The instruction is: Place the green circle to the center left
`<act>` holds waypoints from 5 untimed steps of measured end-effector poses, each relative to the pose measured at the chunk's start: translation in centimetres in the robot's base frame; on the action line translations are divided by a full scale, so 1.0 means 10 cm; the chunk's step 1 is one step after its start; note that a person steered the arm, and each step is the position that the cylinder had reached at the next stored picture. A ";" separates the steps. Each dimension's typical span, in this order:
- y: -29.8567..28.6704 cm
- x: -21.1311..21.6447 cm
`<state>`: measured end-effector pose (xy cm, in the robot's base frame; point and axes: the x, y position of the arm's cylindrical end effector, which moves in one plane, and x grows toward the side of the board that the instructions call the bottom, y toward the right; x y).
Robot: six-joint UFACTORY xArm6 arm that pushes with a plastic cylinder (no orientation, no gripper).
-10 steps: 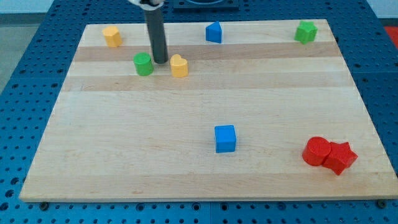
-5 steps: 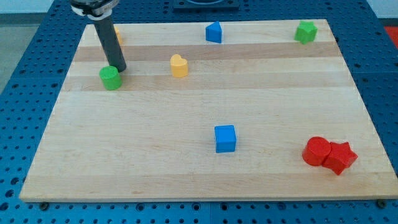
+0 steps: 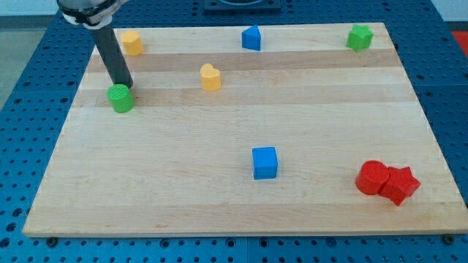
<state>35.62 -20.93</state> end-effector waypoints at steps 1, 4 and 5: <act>0.36 0.00; 0.72 1.11; 0.91 1.65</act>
